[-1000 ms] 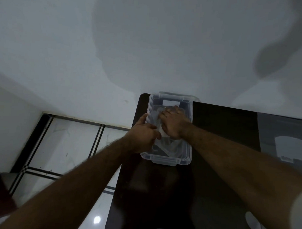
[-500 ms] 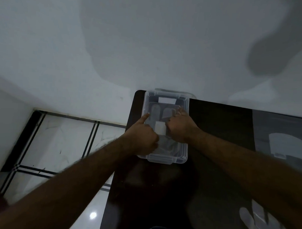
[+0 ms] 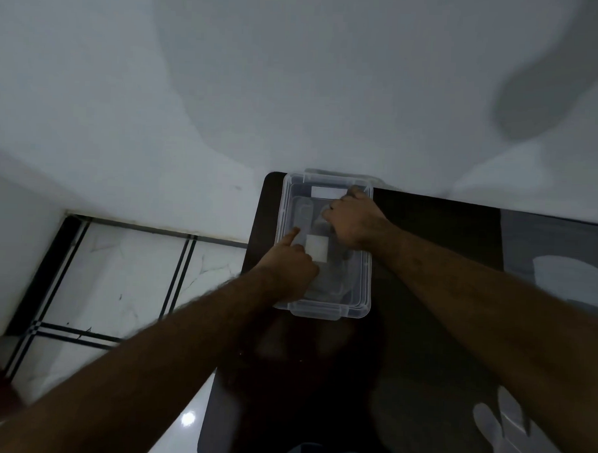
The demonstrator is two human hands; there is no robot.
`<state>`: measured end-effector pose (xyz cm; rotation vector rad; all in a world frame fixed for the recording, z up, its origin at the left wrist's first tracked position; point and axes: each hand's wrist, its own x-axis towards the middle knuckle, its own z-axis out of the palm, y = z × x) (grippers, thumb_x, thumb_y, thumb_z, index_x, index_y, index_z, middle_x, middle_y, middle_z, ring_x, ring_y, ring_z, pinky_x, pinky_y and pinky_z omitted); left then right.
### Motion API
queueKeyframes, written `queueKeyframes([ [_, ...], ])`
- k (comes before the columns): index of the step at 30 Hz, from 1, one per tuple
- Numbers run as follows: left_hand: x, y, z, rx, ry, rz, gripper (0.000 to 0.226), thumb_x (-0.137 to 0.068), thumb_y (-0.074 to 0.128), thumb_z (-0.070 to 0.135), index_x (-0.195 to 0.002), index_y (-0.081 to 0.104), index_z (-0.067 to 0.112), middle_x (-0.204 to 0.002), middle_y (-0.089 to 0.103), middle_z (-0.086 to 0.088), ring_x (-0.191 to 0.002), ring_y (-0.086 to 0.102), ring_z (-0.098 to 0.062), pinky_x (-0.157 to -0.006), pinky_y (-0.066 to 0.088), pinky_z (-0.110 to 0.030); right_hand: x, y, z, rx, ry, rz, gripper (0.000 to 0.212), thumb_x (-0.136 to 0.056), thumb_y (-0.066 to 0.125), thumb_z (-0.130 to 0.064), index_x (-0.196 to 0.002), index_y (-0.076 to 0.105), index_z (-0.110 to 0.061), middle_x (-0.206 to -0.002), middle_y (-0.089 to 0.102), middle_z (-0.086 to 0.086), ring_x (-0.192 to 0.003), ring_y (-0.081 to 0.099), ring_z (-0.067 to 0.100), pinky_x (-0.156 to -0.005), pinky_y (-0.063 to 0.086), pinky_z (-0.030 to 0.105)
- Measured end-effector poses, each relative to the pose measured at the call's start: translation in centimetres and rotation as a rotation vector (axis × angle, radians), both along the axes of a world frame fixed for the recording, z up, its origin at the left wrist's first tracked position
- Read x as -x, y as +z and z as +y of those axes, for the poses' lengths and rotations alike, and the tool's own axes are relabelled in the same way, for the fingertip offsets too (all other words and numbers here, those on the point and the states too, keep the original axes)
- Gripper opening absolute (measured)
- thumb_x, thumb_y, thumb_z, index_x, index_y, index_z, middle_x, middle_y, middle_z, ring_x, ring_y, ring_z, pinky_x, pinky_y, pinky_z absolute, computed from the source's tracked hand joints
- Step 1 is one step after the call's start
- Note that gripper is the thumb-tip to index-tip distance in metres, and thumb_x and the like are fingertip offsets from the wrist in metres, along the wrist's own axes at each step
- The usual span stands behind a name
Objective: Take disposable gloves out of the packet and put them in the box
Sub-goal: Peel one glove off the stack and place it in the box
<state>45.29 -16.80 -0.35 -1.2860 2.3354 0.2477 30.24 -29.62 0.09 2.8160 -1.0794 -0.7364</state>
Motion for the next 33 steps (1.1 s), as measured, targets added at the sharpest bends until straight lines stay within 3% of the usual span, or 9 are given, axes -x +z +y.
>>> queueKeyframes([
  [4, 0.3, 0.1, -0.2, -0.037, 0.052, 0.067, 0.032, -0.105, 0.056, 0.036, -0.132, 0.068, 0.021, -0.13, 0.074, -0.006, -0.134, 0.062, -0.027, -0.132, 0.003, -0.062, 0.6, -0.1, -0.6, 0.048, 0.01, 0.051, 0.022, -0.103, 0.061, -0.037, -0.119, 0.067, -0.023, -0.125, 0.073, 0.003, -0.126, 0.061, 0.025, -0.127, 0.023, 0.048],
  [7, 0.7, -0.4, -0.2, -0.102, 0.031, 0.062, 0.03, -0.105, 0.058, 0.033, -0.131, 0.069, 0.021, -0.132, 0.074, -0.005, -0.135, 0.061, -0.028, -0.132, 0.004, -0.063, -0.1, -0.4, -0.7, 0.05, 0.048, 0.085, 0.034, -0.101, 0.064, -0.041, -0.129, 0.066, -0.022, -0.134, 0.069, 0.004, -0.126, 0.06, 0.025, -0.118, 0.037, 0.047],
  [12, 1.2, 0.0, -0.1, -0.12, 0.006, 0.06, 0.028, -0.104, 0.062, 0.03, -0.13, 0.07, 0.023, -0.131, 0.074, -0.005, -0.135, 0.061, -0.03, -0.13, 0.006, -0.064, -1.9, -0.5, -0.7, 0.032, -0.028, 0.167, 0.043, -0.099, 0.064, -0.04, -0.135, 0.061, -0.016, -0.135, 0.064, 0.01, -0.126, 0.057, 0.029, -0.11, 0.045, 0.05],
  [16, 1.1, 0.7, -0.5, -0.118, 0.052, 0.077, 0.035, -0.104, 0.06, 0.029, -0.138, 0.066, 0.024, -0.136, 0.071, -0.007, -0.137, 0.059, -0.03, -0.132, 0.006, -0.063, -2.0, 0.2, -0.4, 0.003, -0.106, 0.065, 0.043, -0.098, 0.068, -0.035, -0.134, 0.059, -0.014, -0.131, 0.064, 0.01, -0.12, 0.06, 0.029, -0.108, 0.046, 0.049],
  [18, 0.8, 0.8, -0.4, -0.098, 0.073, 0.099, 0.037, -0.103, 0.06, 0.027, -0.139, 0.065, 0.024, -0.135, 0.072, -0.007, -0.133, 0.061, -0.03, -0.132, 0.016, -0.059, -1.1, 0.6, 0.1, 0.01, -0.117, 0.028, 0.033, -0.1, 0.066, -0.031, -0.128, 0.063, -0.013, -0.124, 0.068, 0.01, -0.113, 0.065, 0.027, -0.106, 0.048, 0.046],
  [22, 1.0, 1.4, -0.3, -0.132, 0.097, 0.109, 0.038, -0.102, 0.061, 0.024, -0.14, 0.065, 0.023, -0.133, 0.072, -0.007, -0.125, 0.065, -0.031, -0.121, 0.038, -0.053, 0.9, 0.5, 1.0, 0.001, -0.012, 0.127, 0.024, -0.102, 0.065, -0.038, -0.117, 0.069, -0.02, -0.121, 0.072, 0.004, -0.118, 0.065, 0.025, -0.121, 0.036, 0.05],
  [24, 1.7, 1.6, -0.4, -0.173, 0.102, 0.082, 0.037, -0.104, 0.061, 0.024, -0.141, 0.064, 0.021, -0.136, 0.069, -0.008, -0.127, 0.063, -0.032, -0.12, 0.04, -0.053, 1.0, 0.4, 1.0, -0.012, 0.072, 0.2, 0.028, -0.1, 0.066, -0.041, -0.12, 0.068, -0.022, -0.125, 0.072, 0.003, -0.125, 0.063, 0.025, -0.126, 0.023, 0.055],
  [28, 2.5, 1.4, -0.5, -0.221, 0.088, 0.036, 0.036, -0.107, 0.057, 0.028, -0.14, 0.063, 0.018, -0.137, 0.067, -0.012, -0.127, 0.062, -0.033, -0.116, 0.041, -0.054, -0.1, 0.7, 0.2, -0.018, 0.069, 0.271, 0.029, -0.103, 0.062, -0.037, -0.125, 0.066, -0.019, -0.133, 0.069, 0.006, -0.13, 0.06, 0.026, -0.127, 0.023, 0.055],
  [33, 2.6, 1.0, 0.1, -0.203, 0.124, 0.088, 0.044, -0.106, 0.057, 0.03, -0.149, 0.056, 0.022, -0.143, 0.057, -0.013, -0.131, 0.055, -0.034, -0.114, 0.044, -0.054, 0.9, 2.1, 1.1, 0.037, 0.023, 0.095, 0.031, -0.103, 0.063, -0.032, -0.129, 0.065, -0.017, -0.135, 0.069, 0.008, -0.132, 0.059, 0.028, -0.13, 0.018, 0.053],
])
